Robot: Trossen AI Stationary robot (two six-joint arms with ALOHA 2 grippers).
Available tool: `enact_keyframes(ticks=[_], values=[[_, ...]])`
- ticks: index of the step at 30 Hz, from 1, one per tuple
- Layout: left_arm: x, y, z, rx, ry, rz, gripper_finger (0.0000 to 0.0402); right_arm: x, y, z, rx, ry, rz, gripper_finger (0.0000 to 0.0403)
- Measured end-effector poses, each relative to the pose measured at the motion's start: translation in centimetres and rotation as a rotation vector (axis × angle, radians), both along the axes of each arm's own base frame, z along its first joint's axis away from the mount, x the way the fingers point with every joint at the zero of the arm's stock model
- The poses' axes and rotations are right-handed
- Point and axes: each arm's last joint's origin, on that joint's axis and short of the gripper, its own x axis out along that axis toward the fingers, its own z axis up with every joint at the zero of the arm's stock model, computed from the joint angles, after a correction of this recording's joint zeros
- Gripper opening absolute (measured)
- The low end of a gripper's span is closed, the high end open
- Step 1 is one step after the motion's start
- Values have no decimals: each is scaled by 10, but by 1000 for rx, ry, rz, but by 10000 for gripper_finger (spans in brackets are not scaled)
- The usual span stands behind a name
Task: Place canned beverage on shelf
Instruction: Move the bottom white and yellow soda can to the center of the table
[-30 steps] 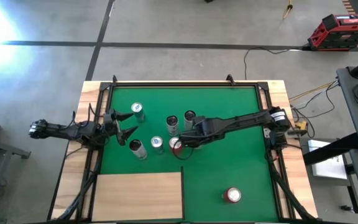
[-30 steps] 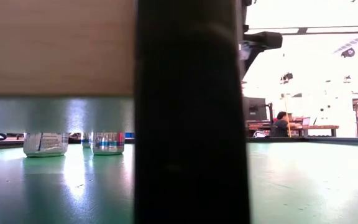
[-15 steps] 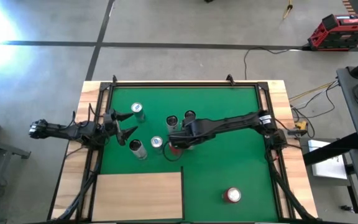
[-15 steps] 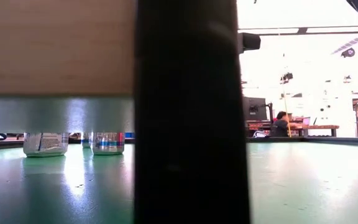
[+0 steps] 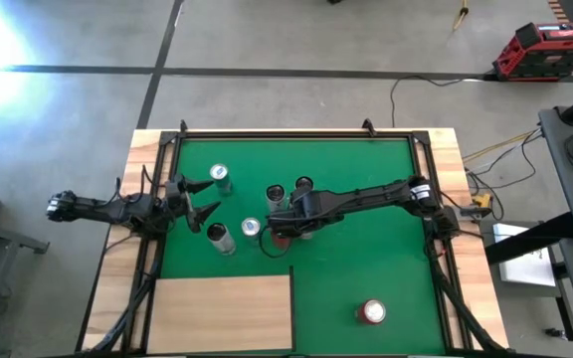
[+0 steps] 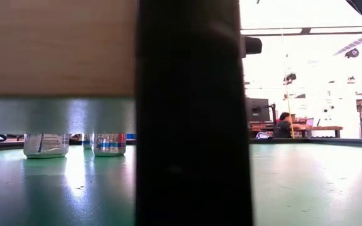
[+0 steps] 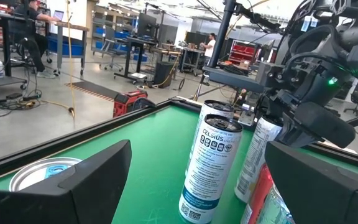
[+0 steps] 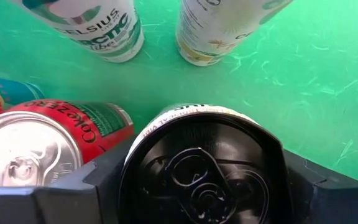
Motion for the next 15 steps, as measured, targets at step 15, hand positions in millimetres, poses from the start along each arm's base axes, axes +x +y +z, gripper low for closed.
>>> enact_keyframes(ticks=[15], values=[[0,0,0,0,0,0,355,0,0,0,-4,8,24,320]])
